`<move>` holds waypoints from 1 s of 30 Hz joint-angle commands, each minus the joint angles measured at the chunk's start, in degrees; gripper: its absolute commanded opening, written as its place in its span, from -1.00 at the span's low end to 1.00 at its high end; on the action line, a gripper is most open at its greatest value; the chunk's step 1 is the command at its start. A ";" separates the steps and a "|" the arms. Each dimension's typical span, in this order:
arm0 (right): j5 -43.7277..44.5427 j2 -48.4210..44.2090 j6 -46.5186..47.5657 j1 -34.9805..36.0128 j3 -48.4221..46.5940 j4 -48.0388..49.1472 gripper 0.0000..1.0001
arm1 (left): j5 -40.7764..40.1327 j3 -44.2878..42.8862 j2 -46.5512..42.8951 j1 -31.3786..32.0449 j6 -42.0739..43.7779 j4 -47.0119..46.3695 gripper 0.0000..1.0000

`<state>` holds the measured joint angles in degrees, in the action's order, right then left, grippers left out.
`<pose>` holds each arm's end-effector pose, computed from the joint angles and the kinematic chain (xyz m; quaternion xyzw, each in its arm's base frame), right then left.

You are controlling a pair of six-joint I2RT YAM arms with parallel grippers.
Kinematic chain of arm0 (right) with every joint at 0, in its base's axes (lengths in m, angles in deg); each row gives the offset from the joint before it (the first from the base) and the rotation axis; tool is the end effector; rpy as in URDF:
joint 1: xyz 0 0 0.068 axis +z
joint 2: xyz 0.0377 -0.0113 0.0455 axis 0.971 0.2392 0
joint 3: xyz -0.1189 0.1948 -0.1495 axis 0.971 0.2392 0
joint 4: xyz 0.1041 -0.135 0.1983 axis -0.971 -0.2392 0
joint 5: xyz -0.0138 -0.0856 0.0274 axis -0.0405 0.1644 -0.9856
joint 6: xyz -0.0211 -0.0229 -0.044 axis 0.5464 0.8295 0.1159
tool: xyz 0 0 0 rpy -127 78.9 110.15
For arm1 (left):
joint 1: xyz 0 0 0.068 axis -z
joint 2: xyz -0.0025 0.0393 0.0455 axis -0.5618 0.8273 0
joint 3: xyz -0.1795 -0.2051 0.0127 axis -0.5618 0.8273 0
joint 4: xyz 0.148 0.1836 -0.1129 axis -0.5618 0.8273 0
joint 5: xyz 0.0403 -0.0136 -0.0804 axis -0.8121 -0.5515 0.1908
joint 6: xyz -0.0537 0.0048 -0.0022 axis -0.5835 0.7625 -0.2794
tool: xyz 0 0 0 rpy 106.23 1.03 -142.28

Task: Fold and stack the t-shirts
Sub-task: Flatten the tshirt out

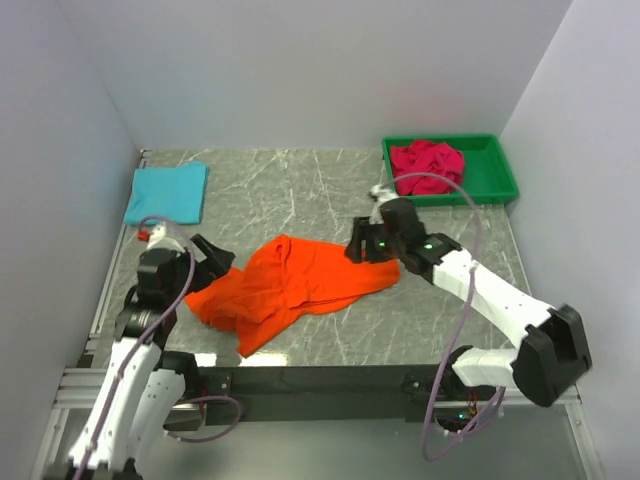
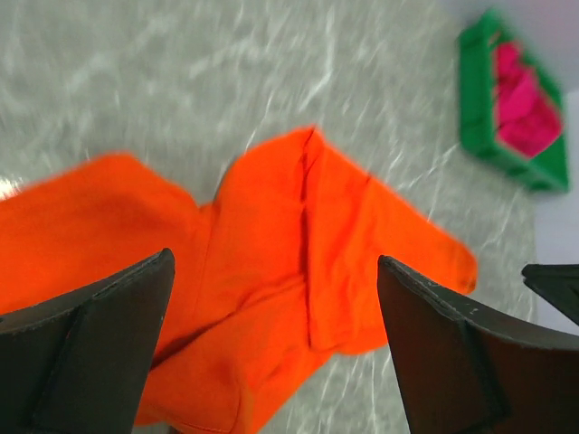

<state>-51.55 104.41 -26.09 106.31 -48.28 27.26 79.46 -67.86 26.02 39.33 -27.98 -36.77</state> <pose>0.2290 0.1364 0.2741 -0.0637 0.8983 0.2315 0.3680 0.1323 -0.0157 0.2653 -0.2243 0.7994 -0.2557 0.4952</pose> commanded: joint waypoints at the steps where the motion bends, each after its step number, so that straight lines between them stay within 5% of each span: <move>1: -5.52 5.65 6.91 6.49 -3.71 0.85 0.25 | 2.55 -1.03 6.97 1.79 -2.64 0.55 0.99; 14: -2.90 32.91 7.09 26.26 -25.49 -3.98 0.12 | -8.90 4.59 14.73 9.35 -9.06 -2.43 0.86; 30: 13.81 44.52 2.17 31.20 -33.95 -15.41 -0.11 | -11.62 8.82 14.37 9.97 -12.31 -4.45 0.82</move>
<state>-42.11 148.29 -22.85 137.57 -78.79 14.80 69.01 -59.57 39.90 49.01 -39.30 -38.67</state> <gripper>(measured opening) 0.446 0.905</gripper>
